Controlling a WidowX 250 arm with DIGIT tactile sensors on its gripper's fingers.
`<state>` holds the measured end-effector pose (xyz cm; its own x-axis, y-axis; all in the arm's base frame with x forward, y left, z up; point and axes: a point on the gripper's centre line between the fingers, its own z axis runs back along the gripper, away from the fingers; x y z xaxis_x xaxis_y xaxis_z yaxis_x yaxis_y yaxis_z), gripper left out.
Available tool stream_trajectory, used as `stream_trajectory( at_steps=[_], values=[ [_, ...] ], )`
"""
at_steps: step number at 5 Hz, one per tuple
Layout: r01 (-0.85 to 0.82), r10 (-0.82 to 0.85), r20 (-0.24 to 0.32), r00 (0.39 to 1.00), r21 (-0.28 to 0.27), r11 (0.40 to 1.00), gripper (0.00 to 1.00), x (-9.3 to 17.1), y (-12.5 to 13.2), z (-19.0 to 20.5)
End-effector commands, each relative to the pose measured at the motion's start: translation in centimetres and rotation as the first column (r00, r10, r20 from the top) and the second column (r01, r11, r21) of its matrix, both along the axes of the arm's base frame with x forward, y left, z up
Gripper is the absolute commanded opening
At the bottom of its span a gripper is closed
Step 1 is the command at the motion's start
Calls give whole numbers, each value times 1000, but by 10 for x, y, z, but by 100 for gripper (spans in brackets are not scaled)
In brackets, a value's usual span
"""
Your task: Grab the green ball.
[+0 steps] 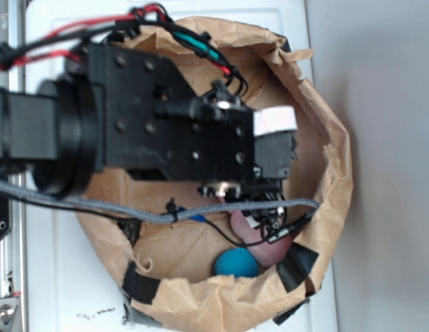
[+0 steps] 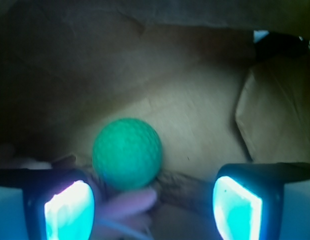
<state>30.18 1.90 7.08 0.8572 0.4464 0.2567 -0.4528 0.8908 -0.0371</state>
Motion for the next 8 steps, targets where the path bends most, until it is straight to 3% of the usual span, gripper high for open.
stream_trajectory(
  at_steps=[1, 2, 3, 5, 7, 8],
  values=[
    [-60, 59, 72, 996, 13, 998, 100, 35, 7, 9],
    [-58, 56, 72, 996, 32, 998, 100, 43, 12, 5],
    [-52, 49, 69, 996, 43, 998, 0, 46, 13, -2],
    [-24, 21, 84, 996, 29, 999, 0, 40, 13, 9],
    [69, -63, 72, 995, -93, 993, 0, -4, 12, 73],
    [113, -107, 51, 993, -131, 985, 0, -3, 16, 89]
  ],
)
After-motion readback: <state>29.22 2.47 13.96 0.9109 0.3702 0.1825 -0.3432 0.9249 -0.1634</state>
